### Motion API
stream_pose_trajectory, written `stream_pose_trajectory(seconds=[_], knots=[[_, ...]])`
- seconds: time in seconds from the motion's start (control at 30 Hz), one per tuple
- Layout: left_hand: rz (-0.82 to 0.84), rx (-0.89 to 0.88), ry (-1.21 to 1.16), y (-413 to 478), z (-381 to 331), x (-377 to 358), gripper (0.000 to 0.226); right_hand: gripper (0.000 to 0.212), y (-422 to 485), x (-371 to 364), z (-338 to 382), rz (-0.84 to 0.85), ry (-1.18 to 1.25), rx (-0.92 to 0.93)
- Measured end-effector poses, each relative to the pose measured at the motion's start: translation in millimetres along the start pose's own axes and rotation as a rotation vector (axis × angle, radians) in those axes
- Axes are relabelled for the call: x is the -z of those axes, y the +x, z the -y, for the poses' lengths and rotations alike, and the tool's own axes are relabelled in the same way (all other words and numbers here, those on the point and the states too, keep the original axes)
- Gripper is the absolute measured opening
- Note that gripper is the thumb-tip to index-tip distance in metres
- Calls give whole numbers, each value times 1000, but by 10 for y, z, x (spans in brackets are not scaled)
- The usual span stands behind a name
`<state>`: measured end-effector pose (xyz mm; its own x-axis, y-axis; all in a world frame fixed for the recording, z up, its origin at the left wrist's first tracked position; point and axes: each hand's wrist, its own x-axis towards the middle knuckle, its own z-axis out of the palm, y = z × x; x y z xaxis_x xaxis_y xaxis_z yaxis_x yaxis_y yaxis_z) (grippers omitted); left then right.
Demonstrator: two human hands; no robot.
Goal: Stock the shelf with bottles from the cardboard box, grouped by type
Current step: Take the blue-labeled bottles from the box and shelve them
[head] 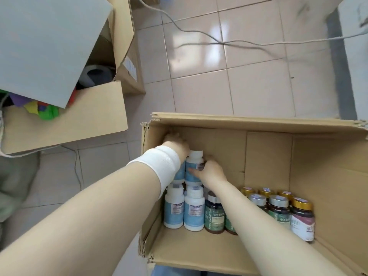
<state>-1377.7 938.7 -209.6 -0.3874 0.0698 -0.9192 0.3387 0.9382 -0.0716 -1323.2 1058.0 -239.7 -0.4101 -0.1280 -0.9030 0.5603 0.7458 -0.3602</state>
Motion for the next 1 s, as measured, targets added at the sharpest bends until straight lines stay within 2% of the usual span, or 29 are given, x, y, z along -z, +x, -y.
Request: stream_pose_trajectory(seconds=[0.07,0.13,0.27,0.33,0.47,0.57,0.77,0.9,1.0], knots=[[39,-11,-89,27,21,25,43,58,27,28,-34,22,133,-8],[38,-18,-259,31,42,39,46,50,5,96,-85,23,226,-6],[-47,24,-581,41,-36,-3,58,30,-94,265,-233,-105,356,1],[-71,58,-731,12,-100,-88,64,31,-163,362,-313,-163,395,-3],[-108,53,-962,-162,-148,-135,62,40,-359,606,-443,-224,459,-7],[-234,-60,-1027,-487,-209,39,57,45,-663,806,-464,-263,507,43],[-491,-358,-1393,-1648,-357,605,40,28,-1771,1169,-400,-309,712,149],[-459,-597,-1591,-2595,-605,789,44,26,-2877,1255,-426,-417,835,234],[-413,-750,-1641,-3220,-850,803,40,22,-3644,1136,-513,-545,941,329]])
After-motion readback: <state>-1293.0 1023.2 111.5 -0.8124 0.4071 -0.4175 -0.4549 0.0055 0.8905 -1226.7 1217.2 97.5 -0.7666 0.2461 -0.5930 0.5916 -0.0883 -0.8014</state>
